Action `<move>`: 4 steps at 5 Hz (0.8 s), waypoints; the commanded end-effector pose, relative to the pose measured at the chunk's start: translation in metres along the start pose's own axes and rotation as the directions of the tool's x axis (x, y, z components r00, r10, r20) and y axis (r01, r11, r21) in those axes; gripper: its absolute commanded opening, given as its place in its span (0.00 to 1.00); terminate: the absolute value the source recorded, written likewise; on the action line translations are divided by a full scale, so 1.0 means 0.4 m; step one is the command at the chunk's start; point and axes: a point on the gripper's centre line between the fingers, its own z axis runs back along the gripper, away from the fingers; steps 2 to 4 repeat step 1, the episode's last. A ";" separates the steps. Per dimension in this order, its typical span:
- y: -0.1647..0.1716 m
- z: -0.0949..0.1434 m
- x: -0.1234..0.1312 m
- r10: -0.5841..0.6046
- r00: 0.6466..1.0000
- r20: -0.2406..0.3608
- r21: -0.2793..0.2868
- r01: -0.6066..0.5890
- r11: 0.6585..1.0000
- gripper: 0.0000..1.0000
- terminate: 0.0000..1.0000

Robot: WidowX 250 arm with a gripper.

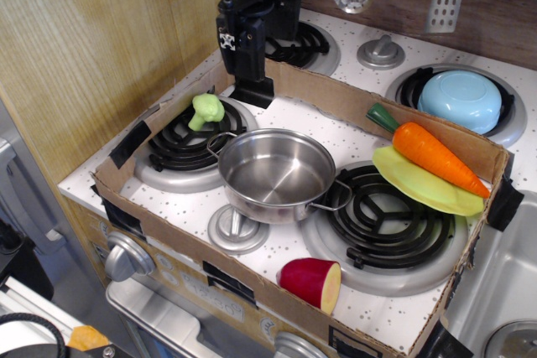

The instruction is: Take broccoli out of pan

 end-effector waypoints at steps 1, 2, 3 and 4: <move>0.033 0.036 -0.002 0.002 1.000 0.001 0.046 -0.002 0.999 1.00 1.00; 0.033 0.036 -0.002 0.002 1.000 0.001 0.046 -0.002 0.999 1.00 1.00; 0.033 0.036 -0.002 0.002 1.000 0.001 0.046 -0.002 0.999 1.00 1.00; 0.033 0.036 -0.002 0.002 1.000 0.001 0.046 -0.002 0.999 1.00 1.00</move>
